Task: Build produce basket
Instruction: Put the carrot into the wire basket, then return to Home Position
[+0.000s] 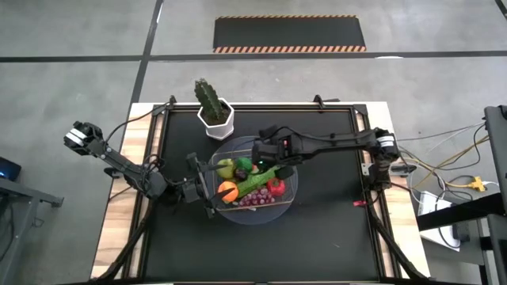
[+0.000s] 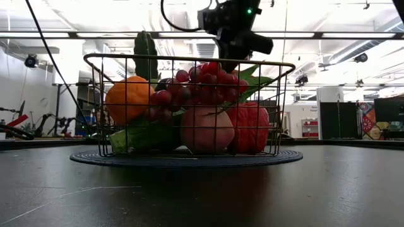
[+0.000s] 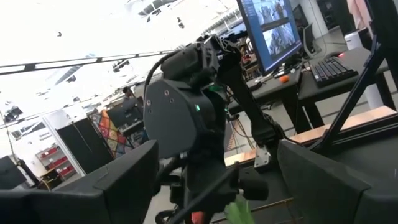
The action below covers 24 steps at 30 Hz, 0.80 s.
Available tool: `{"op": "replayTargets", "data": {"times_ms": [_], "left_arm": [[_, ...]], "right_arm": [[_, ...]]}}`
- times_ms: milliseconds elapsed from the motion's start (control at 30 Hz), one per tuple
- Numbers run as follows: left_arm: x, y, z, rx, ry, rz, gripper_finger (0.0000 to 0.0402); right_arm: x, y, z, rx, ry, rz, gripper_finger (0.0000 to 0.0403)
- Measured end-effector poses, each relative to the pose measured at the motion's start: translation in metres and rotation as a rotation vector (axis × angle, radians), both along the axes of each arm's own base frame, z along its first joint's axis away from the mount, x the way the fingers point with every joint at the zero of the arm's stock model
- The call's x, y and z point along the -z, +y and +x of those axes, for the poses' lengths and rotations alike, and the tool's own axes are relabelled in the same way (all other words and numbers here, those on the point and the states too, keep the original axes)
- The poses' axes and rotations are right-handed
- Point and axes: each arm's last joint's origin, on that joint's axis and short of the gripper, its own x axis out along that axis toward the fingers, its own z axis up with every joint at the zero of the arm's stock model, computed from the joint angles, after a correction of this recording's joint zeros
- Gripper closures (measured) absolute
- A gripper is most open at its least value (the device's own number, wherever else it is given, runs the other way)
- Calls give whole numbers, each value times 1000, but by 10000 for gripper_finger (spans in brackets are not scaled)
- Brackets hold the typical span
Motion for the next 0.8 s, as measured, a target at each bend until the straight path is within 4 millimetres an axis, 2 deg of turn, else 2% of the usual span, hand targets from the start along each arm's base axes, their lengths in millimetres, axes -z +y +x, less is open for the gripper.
{"op": "replayTargets", "data": {"times_ms": [200,400,567,667,800], "left_arm": [[0,0,0,0,1,1,91],[0,0,0,0,1,2,91],[1,0,0,0,2,2,91],[1,1,0,-20,8,-1,91],[7,1,-7,-120,117,31,92]], "right_arm": [[4,0,2,-26,23,-9,276],[-2,0,-1,-36,9,-13,221],[-17,0,-9,9,-53,5,216],[-33,3,-19,59,-124,36,224],[-55,9,-39,106,-256,239,244]]}}
